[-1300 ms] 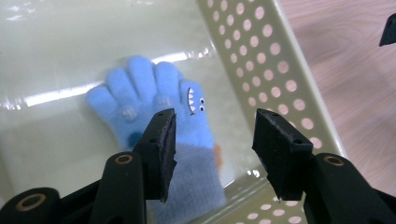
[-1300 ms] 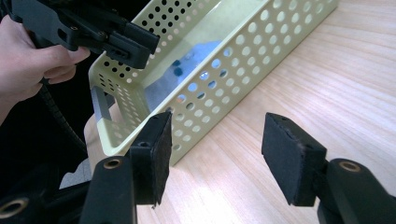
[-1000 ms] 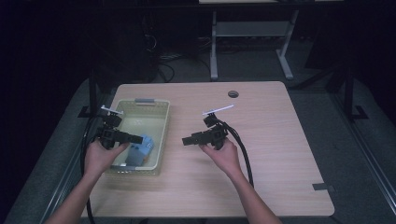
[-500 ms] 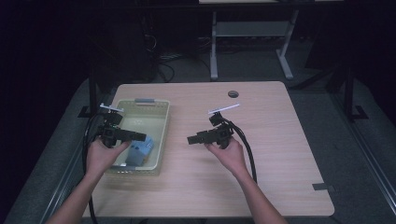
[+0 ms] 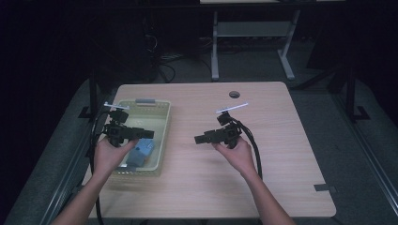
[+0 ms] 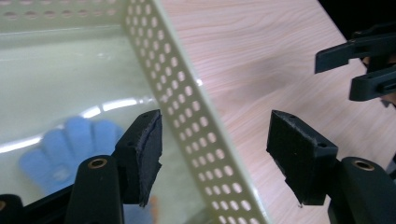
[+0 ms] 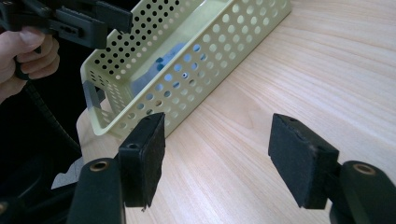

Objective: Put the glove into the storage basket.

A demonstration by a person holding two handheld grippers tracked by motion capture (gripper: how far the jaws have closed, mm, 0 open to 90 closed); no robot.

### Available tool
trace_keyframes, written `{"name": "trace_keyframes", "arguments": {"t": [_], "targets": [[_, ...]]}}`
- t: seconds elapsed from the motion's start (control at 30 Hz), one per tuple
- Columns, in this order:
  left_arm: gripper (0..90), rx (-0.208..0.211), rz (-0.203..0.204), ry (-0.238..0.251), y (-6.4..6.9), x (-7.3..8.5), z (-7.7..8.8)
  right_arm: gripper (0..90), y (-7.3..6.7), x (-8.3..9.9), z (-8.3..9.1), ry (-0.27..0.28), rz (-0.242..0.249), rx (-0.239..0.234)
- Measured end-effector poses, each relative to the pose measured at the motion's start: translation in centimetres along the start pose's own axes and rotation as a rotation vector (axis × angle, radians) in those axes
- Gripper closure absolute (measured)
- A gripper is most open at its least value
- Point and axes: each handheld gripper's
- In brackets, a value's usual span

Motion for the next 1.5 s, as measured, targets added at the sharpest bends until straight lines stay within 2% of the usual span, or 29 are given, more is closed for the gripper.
{"name": "trace_keyframes", "arguments": {"t": [0.47, 0.9, 1.23, 1.5], "targets": [[31.1, 0.055, -0.020, 0.029, 2.3, -0.7, -1.5, 35.0, 0.9, 0.6, 1.7, 0.009, -0.011, 0.014], [30.4, 0.086, -0.031, 0.032, 3.5, -1.0, -3.0, 32.5, 2.1, 1.6, 3.3, 0.013, -0.028, 0.027], [28.4, 0.108, -0.047, 0.057, 4.5, -1.2, -3.8, 30.7, 3.0, 2.5, 4.6, 0.020, -0.024, 0.049], [27.6, 0.132, -0.069, 0.076, 5.5, -1.2, -4.5, 30.3, 3.6, 3.1, 5.5, 0.019, -0.046, 0.063]]}}
Point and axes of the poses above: each handheld gripper's, and its own axes: z roughly backward along the jaws, x roughly out of its underside, y roughly to its right, and after that the axes turned 5 degrees about -y, right-handed
